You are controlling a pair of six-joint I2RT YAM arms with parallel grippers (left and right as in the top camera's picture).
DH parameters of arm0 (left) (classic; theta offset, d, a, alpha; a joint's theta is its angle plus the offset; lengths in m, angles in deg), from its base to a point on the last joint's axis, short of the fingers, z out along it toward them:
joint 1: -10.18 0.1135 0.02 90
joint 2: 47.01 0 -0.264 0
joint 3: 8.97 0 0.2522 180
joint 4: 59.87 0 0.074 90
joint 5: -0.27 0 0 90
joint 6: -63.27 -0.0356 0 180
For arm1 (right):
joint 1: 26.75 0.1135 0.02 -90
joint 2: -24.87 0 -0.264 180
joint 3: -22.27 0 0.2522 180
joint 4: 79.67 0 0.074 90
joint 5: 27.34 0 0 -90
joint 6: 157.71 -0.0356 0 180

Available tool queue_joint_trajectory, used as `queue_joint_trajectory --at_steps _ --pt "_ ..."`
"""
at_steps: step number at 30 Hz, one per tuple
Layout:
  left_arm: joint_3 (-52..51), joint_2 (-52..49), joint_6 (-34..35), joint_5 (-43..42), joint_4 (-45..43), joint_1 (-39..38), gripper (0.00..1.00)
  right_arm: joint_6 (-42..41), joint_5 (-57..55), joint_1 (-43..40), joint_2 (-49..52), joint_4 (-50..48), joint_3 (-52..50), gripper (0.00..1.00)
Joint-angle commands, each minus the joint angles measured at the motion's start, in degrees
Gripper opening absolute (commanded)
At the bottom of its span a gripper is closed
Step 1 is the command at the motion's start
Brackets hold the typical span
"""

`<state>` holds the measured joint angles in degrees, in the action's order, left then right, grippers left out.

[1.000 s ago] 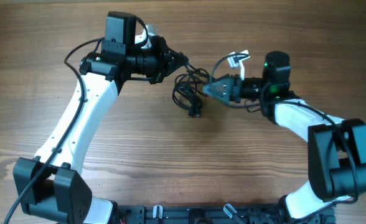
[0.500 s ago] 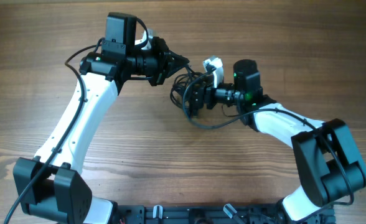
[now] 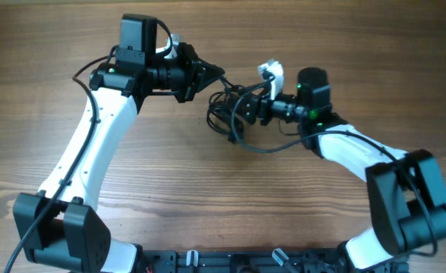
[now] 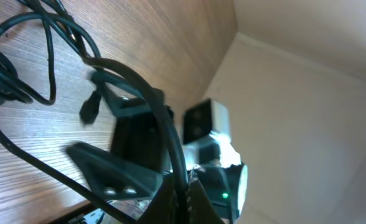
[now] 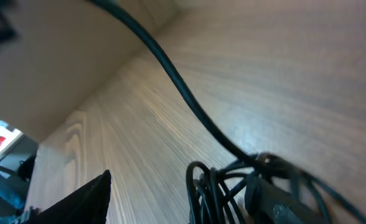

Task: Untangle cables

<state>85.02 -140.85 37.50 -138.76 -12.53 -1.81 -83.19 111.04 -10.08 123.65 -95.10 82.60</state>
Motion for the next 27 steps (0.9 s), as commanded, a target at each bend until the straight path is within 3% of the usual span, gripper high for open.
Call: queue_joint_trajectory --at_steps 1,9,20,27 --pt "1.22 1.9 0.52 -2.58 -0.04 0.55 0.04 1.03 6.88 -1.38 -2.16 -0.26 0.66 0.72" --pt "1.22 1.9 0.55 -2.56 -0.11 1.03 0.04 5.18 21.59 -0.44 -2.14 2.1 0.66 0.7" --pt "1.22 1.9 0.55 -2.58 -0.11 1.03 0.04 12.52 21.53 -0.22 -2.14 9.38 0.66 0.71" --pt "1.22 1.9 0.52 -2.56 -0.11 1.03 0.04 12.35 10.08 2.38 -2.14 9.66 0.66 0.71"
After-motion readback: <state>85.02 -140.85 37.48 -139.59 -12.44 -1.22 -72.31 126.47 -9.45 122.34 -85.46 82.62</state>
